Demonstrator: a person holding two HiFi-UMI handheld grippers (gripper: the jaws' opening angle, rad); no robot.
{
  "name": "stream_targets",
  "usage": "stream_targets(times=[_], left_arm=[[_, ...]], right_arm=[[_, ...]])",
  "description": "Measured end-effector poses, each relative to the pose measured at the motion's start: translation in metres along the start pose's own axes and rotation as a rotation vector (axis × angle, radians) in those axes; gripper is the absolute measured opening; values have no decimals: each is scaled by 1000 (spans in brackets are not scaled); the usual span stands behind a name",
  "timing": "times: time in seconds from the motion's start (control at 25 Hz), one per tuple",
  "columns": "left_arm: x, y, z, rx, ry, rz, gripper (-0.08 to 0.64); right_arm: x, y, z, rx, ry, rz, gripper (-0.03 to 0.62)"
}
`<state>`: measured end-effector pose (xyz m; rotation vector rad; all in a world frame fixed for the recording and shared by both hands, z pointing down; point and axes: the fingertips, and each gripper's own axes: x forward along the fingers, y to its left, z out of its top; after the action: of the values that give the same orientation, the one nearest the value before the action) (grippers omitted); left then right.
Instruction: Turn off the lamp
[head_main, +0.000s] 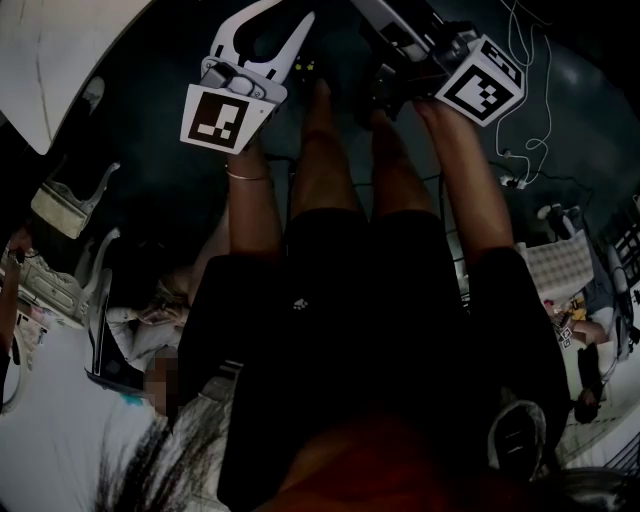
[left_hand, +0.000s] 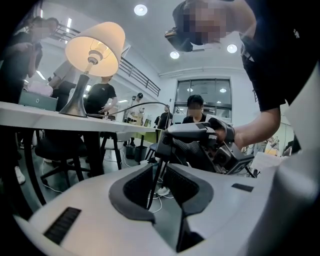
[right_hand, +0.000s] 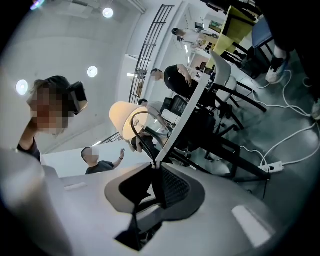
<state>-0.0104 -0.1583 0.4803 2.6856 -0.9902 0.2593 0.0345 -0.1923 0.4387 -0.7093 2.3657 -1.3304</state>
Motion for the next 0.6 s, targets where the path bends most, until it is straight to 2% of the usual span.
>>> stream_targets(times=[0.2, 0.44, 0.6], left_arm=[[4, -2, 1, 14, 4, -8, 71], [1, -2, 4, 38, -12, 16, 69], [1, -3, 5, 59, -7, 18, 37]], right_arm=[[1, 2, 3, 40, -13, 20, 60], [1, 3, 2, 65, -19, 34, 60], [-1, 2, 2, 79, -26, 35, 60]])
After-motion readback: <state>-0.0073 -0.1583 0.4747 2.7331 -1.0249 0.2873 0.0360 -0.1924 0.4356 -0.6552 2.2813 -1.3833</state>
